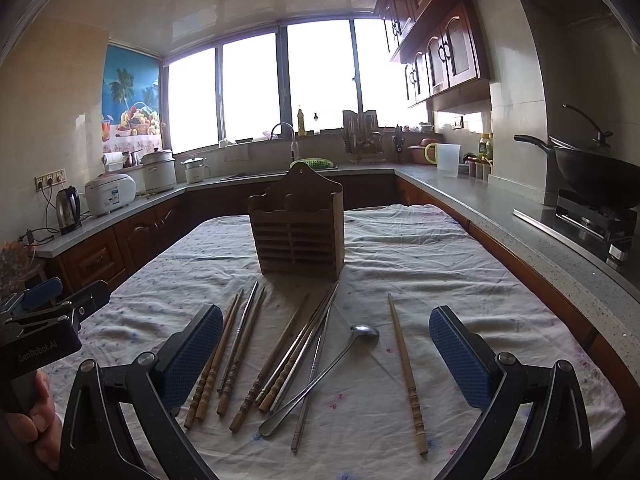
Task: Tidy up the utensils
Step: 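Grasp the metal fork with the left tool while the right tool grasps the metal spoon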
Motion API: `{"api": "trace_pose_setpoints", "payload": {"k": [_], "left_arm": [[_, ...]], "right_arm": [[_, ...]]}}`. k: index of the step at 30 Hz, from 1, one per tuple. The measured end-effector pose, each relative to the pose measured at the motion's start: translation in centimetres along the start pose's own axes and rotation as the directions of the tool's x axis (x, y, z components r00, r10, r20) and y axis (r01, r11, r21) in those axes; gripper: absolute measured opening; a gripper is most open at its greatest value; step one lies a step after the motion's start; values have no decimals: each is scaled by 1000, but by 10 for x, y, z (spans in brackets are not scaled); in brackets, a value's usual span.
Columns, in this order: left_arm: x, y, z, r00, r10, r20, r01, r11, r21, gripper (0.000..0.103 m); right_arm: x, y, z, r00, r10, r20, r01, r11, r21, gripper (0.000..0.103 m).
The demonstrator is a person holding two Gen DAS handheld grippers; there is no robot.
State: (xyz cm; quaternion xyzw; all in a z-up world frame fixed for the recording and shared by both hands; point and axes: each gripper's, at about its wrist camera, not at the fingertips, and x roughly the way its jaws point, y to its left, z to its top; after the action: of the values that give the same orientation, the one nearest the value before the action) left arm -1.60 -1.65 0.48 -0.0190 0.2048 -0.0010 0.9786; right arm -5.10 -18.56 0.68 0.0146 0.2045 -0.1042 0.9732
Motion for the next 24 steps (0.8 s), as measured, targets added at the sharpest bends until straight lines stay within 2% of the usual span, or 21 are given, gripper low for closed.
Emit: {"api": "trace_pose_setpoints", "payload": {"k": [8,13,16,19,24], "left_arm": [[8,4,0,999,-21,-30,20,1000,-23,102],[27,14,3,989,-100,-108,91,992,-83,102],[42,18,5,976,-148,-163,130,985,-114,102],[62,27,10,955,-199,-221,165,973,-161,102],[99,33,13,913,-268,-309,211,955,-208,101]], "right_arm": [[6,-1,-3,1000,4,-19,-3,1000,13,103],[16,-9,-5,998,12,-62,-8,999,50,103],[21,-16,-7,995,27,-94,-19,996,86,103],[30,-24,-6,990,48,-132,-31,992,125,103],[51,-36,-8,969,119,-216,-72,974,215,103]]}}
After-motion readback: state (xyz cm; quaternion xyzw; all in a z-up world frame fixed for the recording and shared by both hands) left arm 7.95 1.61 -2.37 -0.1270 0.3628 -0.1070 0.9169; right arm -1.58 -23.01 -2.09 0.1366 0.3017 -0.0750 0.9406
